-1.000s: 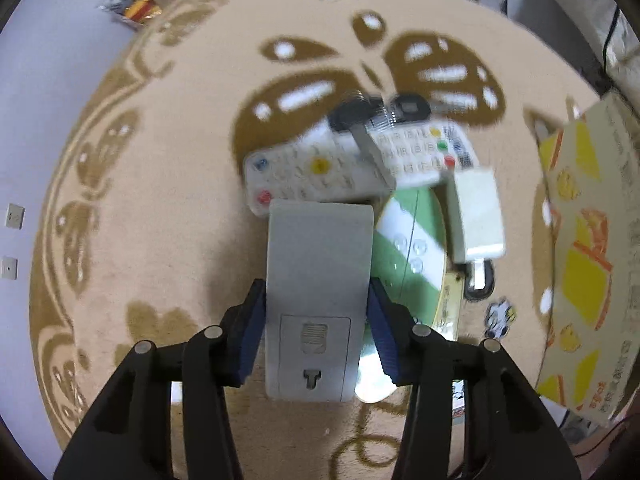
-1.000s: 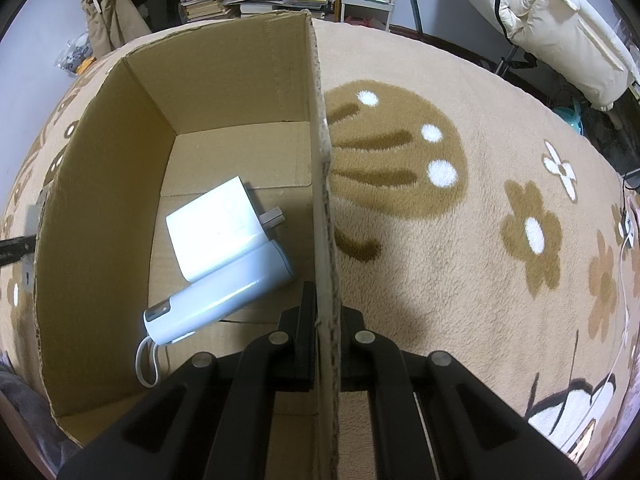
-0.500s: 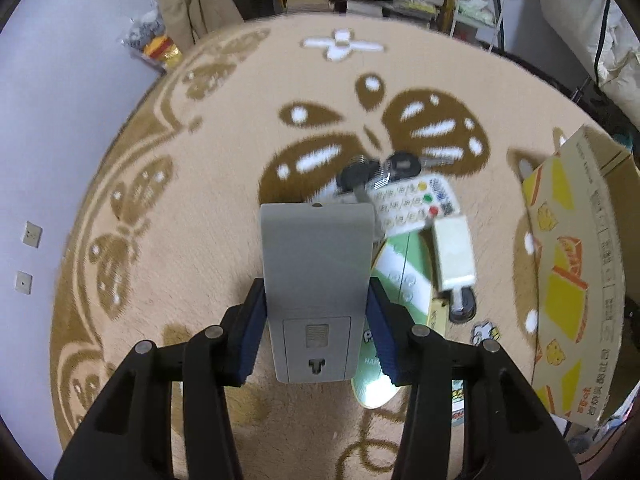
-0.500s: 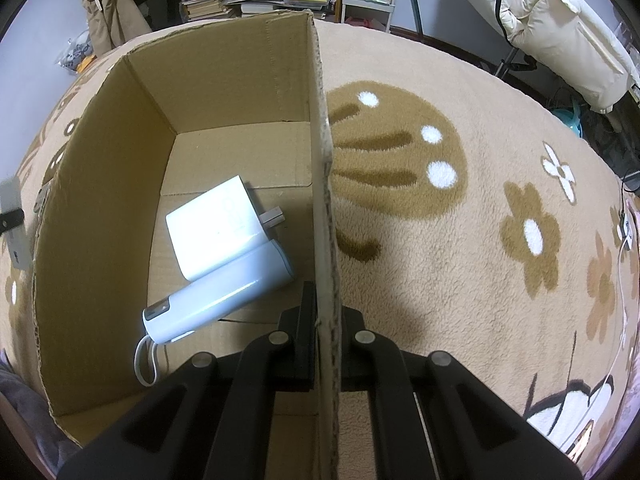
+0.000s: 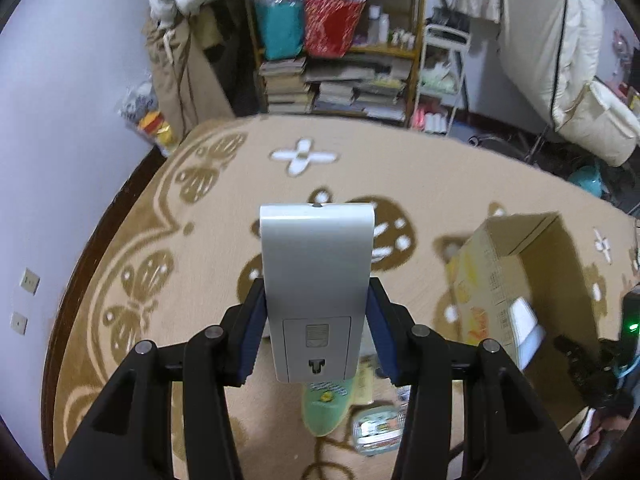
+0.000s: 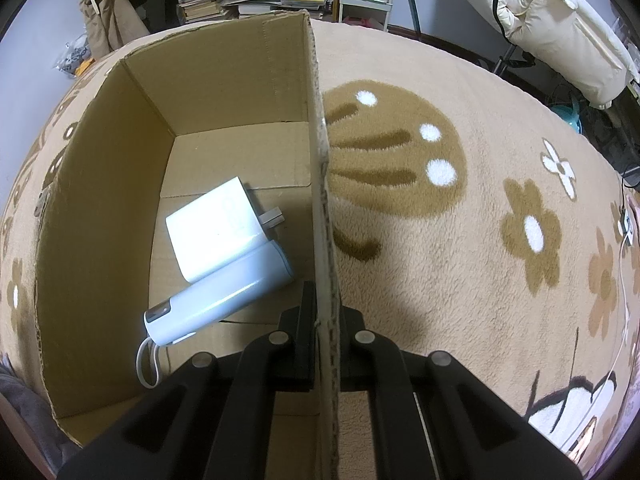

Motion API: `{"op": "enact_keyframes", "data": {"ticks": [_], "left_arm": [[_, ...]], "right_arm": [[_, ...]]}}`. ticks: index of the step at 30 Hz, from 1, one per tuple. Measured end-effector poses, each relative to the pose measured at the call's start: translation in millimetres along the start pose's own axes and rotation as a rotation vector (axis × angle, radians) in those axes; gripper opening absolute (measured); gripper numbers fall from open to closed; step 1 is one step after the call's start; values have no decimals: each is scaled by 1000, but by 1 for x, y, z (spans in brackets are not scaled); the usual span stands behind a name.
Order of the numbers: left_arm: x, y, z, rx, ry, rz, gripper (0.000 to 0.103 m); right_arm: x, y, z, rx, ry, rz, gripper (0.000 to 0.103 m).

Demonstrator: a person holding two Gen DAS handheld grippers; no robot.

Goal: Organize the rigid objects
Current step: 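Lift the router with the left tool and carry it over the box, then open the left tool to drop the router into the box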

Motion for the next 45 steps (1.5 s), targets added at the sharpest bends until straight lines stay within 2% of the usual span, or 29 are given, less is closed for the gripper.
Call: {"op": "enact_keyframes", "data": {"ticks": [11,14,18,21,25,31,37,45], "left_arm": [[79,22,-27,70,-126,46,47],[107,25,-29,74,-140,84,47],[143,20,-30,57,-139,156,47],[165,10,-27,39,-174,162,47],[189,-6,-19,-14,-170,195,47],[205,-25,-3,-69,-178,192,47],[205,-43,9,-130,-181,177,47],[203,-53,16,-160,-181,168,47]], "right_arm": [[0,0,0,0,1,1,6],[0,0,0,0,1,1,6],[1,0,1,-1,-8,-7,6],[5,0,-1,1,-28,-30,6],[6,0,-3,5,-29,-35,6],[8,0,-2,7,-26,-39,6],[3,3,-1,14,-14,-28,6],[3,4,-1,14,-12,-26,6]]}}
Point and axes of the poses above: each gripper's, at about its wrist camera, not at the fingertips, and y roughly against the way its jaws point, x to its right, z to its underside, the point moved 9 cm from there along -y, roughly the way its jaws point, and after that the axes turned 1 degree about -y, right-handed, at the moved point
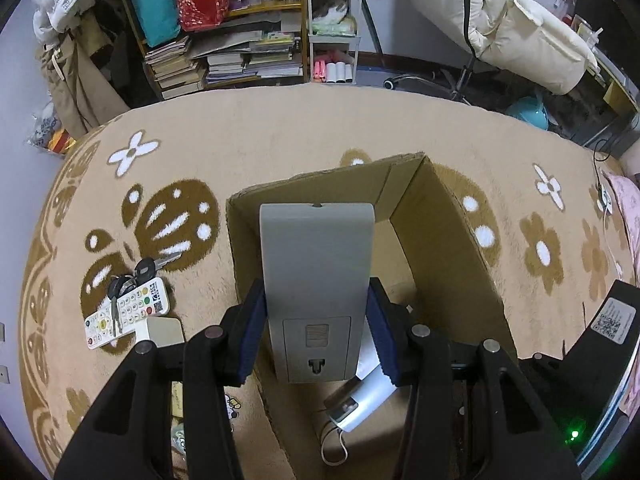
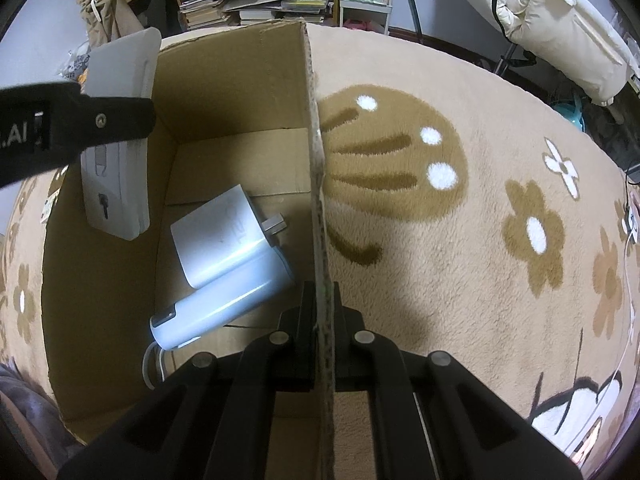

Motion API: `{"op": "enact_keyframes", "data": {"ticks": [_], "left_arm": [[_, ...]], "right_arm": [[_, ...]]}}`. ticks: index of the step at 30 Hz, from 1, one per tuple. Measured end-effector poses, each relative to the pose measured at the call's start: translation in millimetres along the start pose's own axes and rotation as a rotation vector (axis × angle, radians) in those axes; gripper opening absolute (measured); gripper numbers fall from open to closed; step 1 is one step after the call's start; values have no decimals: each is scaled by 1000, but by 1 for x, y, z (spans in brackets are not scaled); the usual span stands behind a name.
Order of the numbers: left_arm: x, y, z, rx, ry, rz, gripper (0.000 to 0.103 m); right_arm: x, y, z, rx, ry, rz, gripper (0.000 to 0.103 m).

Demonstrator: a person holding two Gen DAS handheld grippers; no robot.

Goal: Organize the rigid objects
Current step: 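Open the left tool to drop the router into the box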

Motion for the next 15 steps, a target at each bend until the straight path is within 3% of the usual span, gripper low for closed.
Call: {"op": "enact_keyframes", "data": {"ticks": [15], "left_arm": [[1,-3,6,-23,-10,-33,47]], "right_arm": [[-3,0,0,-4,3,-3,5]]}}
Point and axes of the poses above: each gripper's, at about its wrist camera, not at the fingertips, and y roughly against the way its jaws point, x to its right, z to its underside, the point moved 9 cm from there along -y, roughly the way its jaws point, and after that the axes turned 1 degree about -y, right-handed, at the moved point
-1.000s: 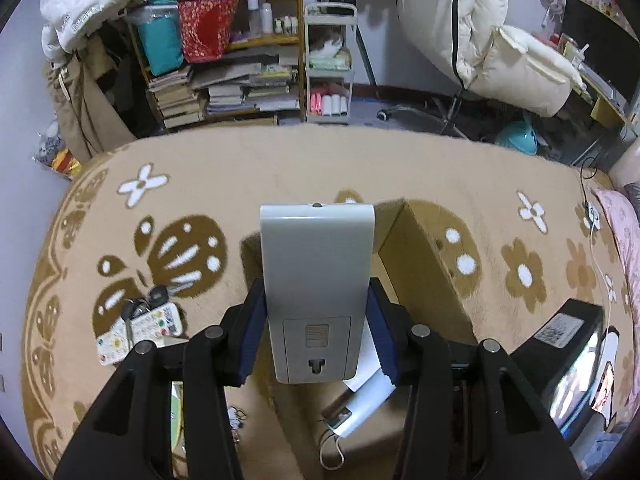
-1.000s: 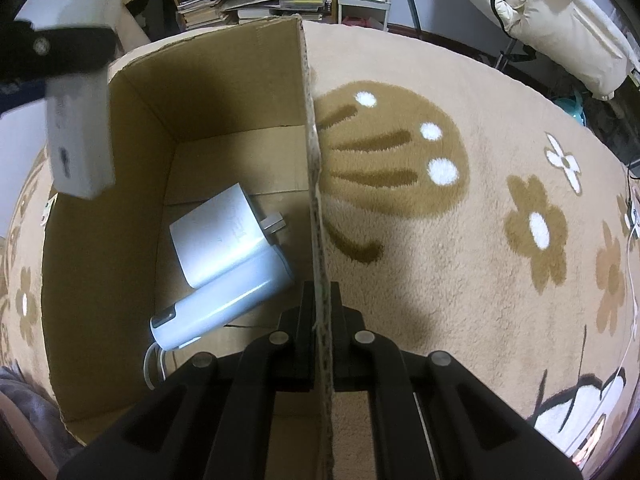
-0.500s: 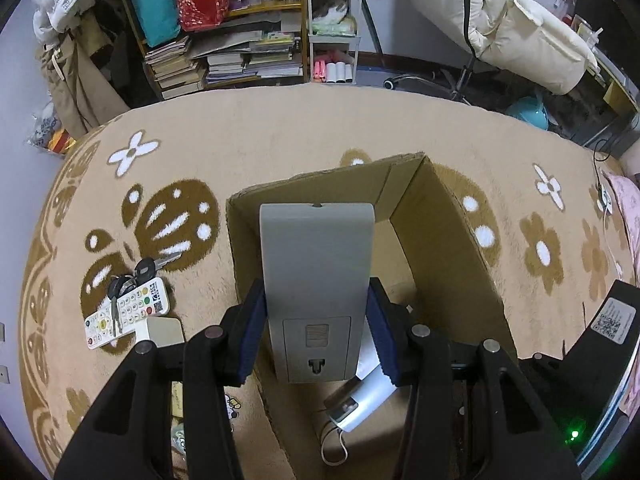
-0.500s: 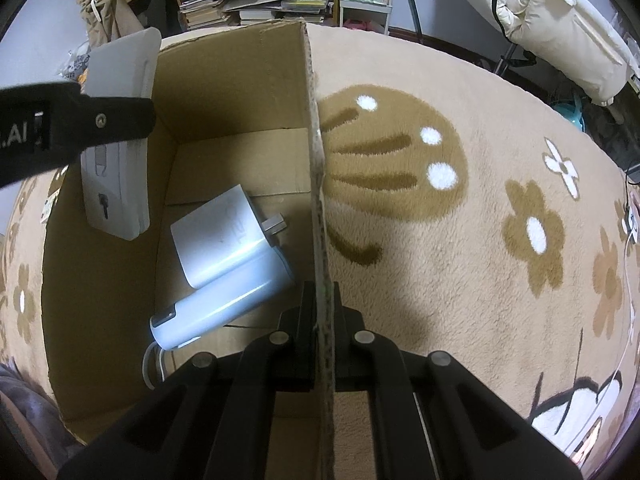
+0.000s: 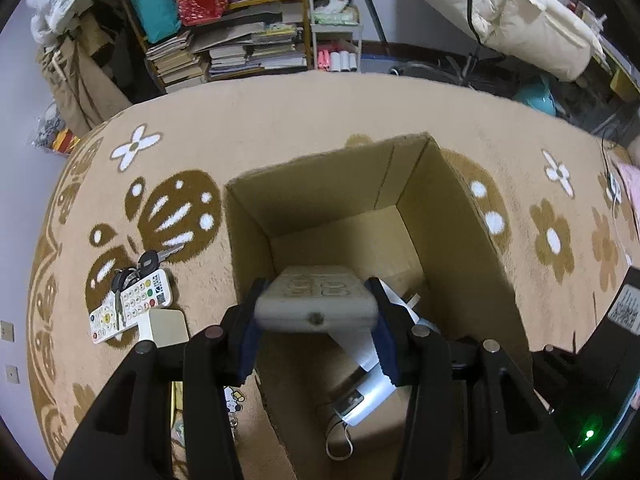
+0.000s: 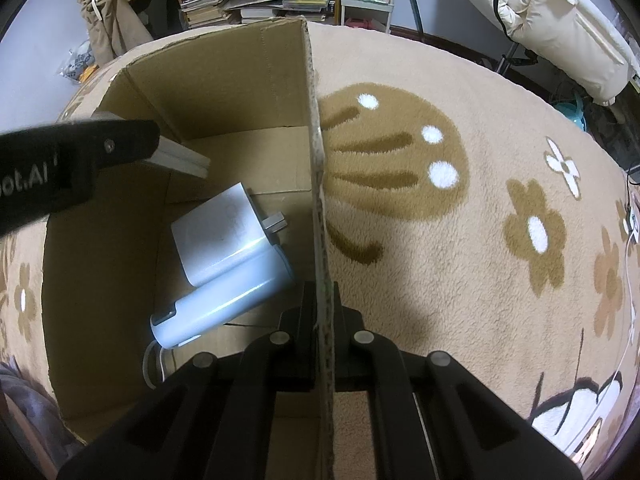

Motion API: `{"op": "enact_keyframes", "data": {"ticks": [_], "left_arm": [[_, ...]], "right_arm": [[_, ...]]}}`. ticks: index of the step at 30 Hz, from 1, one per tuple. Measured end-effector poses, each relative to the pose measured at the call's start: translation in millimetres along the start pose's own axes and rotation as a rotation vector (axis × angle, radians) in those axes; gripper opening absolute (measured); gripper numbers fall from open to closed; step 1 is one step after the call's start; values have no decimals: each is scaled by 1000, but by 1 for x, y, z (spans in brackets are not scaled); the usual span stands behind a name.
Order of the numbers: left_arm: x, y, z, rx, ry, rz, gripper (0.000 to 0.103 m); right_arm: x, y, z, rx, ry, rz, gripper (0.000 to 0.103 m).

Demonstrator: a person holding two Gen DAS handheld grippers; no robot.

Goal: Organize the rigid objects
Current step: 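Open the left tool to drop the router into the box, then move the left tool back to the pile toward the white plug adapter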

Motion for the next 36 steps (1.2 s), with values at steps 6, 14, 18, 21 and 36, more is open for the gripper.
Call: {"op": "enact_keyframes", "data": {"ticks": [6,14,18,21,36], "left_arm": [[-1,19,-8,45,-17,6,56],[-5,65,-19,154,-60,-12,86],[-17,81,-18,188,-92,-78,99],[-34,82,-15,178,-76,-93,99],[-133,54,8,115,127,-111,99]], "right_arm": [[0,2,-1,6,0,-6,5],[-1,3,-1,9,2,-5,5],[-2,3,-1,9,5,-3,5],[-2,3,-1,10,7,-1,5],[-3,2,-2,8,8,-1,5]]}}
Point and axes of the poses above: each gripper's, at about its wrist camera, not at the fingertips, and y roughly against the way its jaws point, x to its right, z to its underside, the point moved 9 cm from there along -y, roughly the way its jaws point, and after that the axes turned 1 degree about -y, right-handed, at the moved point
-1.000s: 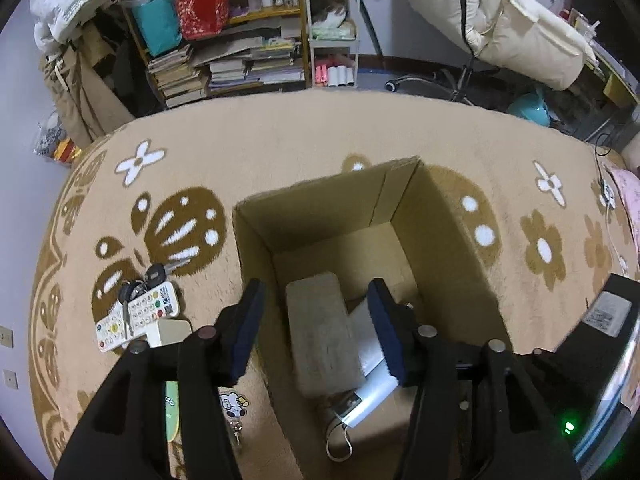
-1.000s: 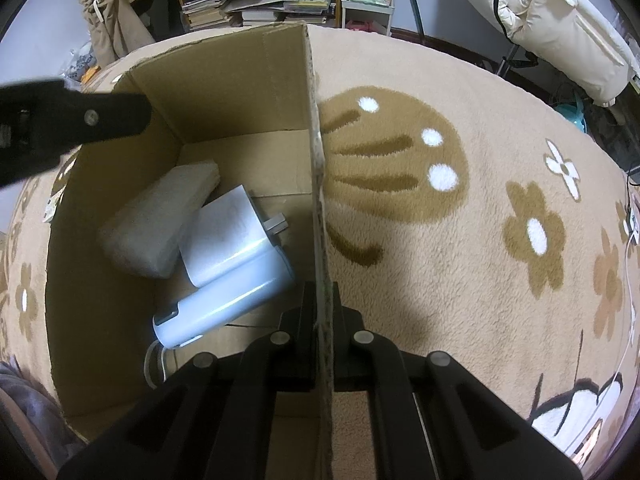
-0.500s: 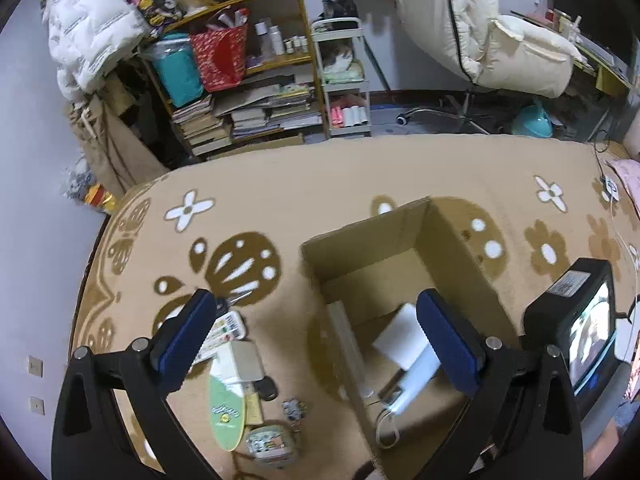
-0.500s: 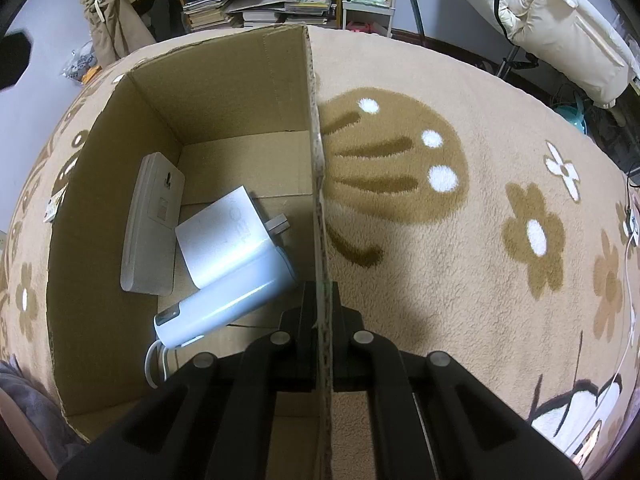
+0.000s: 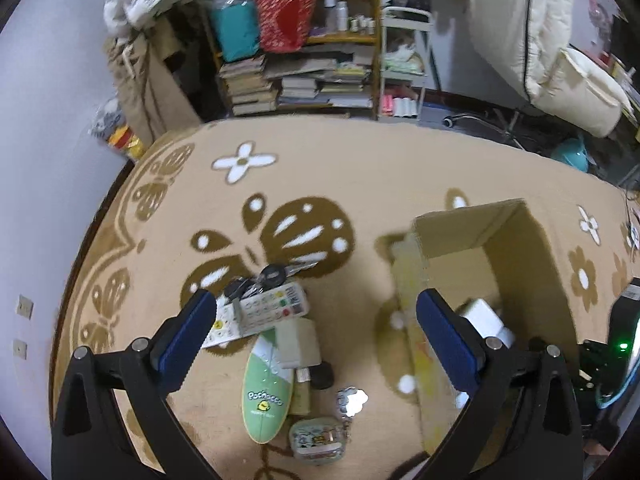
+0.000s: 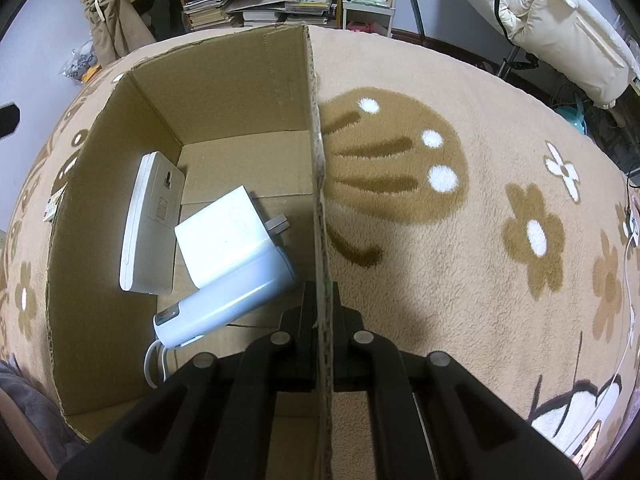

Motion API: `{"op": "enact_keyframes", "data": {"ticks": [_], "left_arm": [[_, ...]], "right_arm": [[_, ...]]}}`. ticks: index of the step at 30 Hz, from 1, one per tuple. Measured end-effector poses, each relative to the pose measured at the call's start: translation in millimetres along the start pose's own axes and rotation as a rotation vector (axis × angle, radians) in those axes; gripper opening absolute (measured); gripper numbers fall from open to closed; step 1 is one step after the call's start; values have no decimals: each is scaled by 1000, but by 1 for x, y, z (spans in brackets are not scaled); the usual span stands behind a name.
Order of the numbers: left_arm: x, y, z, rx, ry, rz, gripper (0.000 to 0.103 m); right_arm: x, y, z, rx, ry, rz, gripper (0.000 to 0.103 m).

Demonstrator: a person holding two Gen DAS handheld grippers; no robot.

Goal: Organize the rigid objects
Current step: 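Move the left tool back to the pile toward the white plug adapter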

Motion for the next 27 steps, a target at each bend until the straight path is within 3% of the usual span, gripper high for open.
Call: {"op": "enact_keyframes", "data": {"ticks": [14,16,23,25,27], "left_arm": [[-30,-59,32,-116,96,-44,95],[-31,-66,36,-131,100,-40,86],[-36,-88,51,-203,122,-15,71],[-37,-93,55,-222,135,-6,58],[-36,-98,60,-246,149,11,54]], "right_arm": [[0,0,2,-3,7,3,5],[-1,0,2,-3,7,3,5],[-1,0,2,-3,7,3,5],[-1,-1,3,-4,7,3,5],[-1,-1,4,-5,7,4,5]]}}
Point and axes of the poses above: each gripper's, at about its wrist camera, not at the fingertips, and y roughly against the way its jaws point, x to its right, z to its underside, the point moved 9 cm from there along -y, roughly the way its jaws point, and after that the axes turned 1 degree about -y, right-handed, at the moved point
